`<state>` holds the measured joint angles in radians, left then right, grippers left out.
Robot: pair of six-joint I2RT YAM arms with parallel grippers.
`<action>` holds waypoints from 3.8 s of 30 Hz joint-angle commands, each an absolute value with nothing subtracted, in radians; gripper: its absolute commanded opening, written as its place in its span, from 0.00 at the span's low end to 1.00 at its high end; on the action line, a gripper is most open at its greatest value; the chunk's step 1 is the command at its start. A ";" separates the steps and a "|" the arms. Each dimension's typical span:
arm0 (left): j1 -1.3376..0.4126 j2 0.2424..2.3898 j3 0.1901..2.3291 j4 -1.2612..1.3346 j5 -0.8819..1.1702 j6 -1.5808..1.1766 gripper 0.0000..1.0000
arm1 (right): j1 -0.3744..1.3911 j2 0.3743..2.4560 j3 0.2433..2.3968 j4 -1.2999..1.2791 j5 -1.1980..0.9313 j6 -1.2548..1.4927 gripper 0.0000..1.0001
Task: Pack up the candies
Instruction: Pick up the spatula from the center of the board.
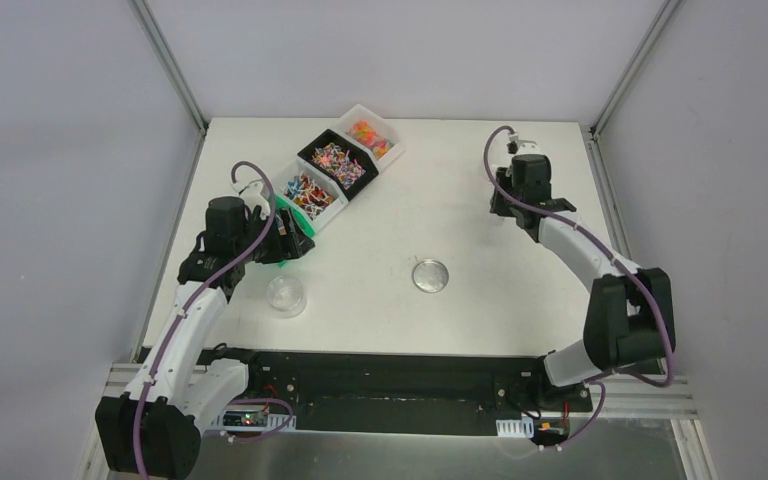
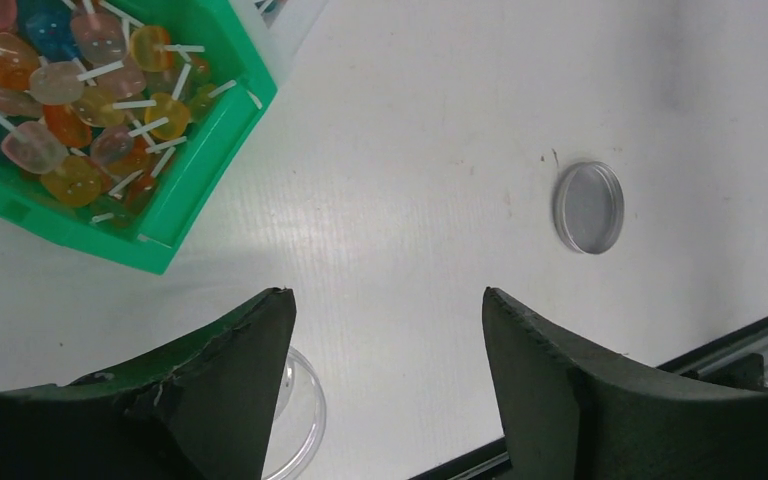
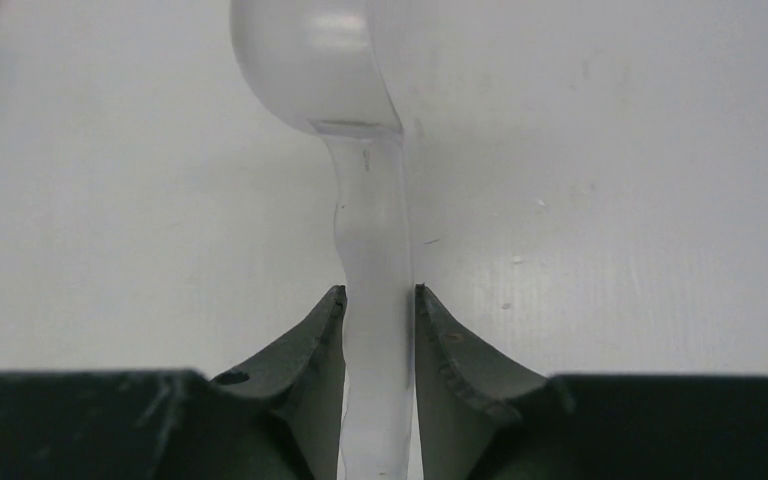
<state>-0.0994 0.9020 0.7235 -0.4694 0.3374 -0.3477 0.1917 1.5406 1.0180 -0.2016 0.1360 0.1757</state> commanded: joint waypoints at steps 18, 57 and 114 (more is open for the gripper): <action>-0.114 1.169 1.233 -0.446 0.610 -0.525 0.70 | 0.813 0.914 0.739 -0.055 0.120 -0.559 0.00; -0.288 1.143 0.977 -0.224 0.740 -0.755 0.00 | 0.941 0.838 0.661 0.108 -0.039 -0.414 0.65; -0.197 0.966 0.467 0.912 0.869 -1.549 0.00 | 0.640 0.888 0.791 0.337 -0.696 0.178 0.48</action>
